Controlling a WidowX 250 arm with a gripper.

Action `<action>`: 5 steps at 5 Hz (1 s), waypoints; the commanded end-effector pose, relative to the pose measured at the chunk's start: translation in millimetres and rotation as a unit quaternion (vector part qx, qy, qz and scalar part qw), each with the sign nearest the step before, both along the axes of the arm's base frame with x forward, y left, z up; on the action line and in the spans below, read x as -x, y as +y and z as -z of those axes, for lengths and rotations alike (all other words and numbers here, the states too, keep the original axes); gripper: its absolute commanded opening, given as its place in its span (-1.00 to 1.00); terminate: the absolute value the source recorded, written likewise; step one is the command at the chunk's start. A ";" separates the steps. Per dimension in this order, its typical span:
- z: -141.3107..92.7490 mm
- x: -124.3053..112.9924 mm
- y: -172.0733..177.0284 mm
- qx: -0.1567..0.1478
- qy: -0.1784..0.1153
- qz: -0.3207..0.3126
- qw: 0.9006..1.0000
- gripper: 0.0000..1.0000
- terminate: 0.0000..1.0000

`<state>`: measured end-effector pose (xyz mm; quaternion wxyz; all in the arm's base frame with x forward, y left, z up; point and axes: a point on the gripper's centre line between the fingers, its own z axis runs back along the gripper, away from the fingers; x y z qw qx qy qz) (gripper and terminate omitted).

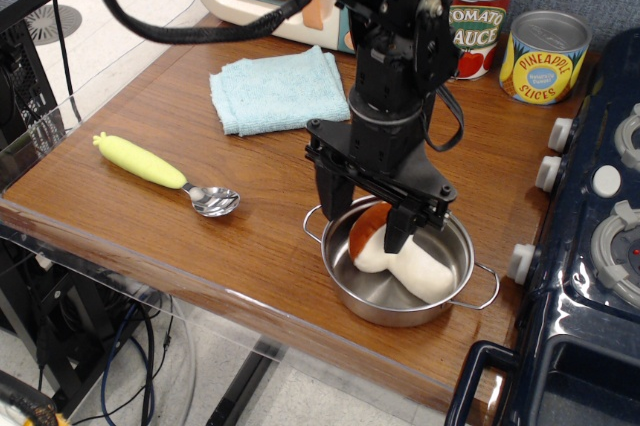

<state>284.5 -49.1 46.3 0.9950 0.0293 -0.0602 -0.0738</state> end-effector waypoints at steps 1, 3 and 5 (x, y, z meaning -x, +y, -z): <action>-63.0 -3.2 30.4 0.029 -0.068 -0.023 0.997 1.00 -1.00; -82.6 -6.2 35.5 0.037 -0.098 0.001 0.994 1.00 -1.00; -82.6 -6.2 35.5 0.037 -0.098 0.001 0.994 1.00 1.00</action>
